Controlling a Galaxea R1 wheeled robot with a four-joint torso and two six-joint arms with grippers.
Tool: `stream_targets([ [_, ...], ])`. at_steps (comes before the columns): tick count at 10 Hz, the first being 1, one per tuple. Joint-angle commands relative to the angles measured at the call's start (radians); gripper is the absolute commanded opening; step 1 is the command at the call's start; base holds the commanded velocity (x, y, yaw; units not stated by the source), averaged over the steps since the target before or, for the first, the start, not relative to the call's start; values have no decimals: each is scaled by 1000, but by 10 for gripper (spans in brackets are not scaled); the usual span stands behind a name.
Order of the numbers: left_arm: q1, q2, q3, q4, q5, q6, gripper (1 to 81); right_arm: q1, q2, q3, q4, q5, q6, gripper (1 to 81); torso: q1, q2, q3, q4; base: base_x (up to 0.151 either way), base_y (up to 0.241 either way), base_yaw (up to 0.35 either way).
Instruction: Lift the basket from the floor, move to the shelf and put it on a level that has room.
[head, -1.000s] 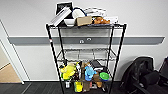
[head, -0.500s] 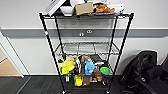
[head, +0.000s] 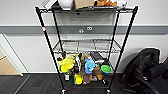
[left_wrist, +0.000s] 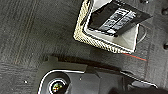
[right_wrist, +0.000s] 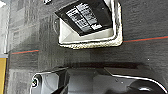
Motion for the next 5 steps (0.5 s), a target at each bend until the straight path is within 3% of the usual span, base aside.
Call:
stream_targets([
  [1,-126,-39,-14,-10,111,-3,811,106,-50,13,26,-94,7,811,62,-96,0,0,0,0,0],
  [5,-189,-23,-14,-17,156,-3,811,126,-66,8,52,-96,7,811,150,-234,-1,0,0,0,0],
])
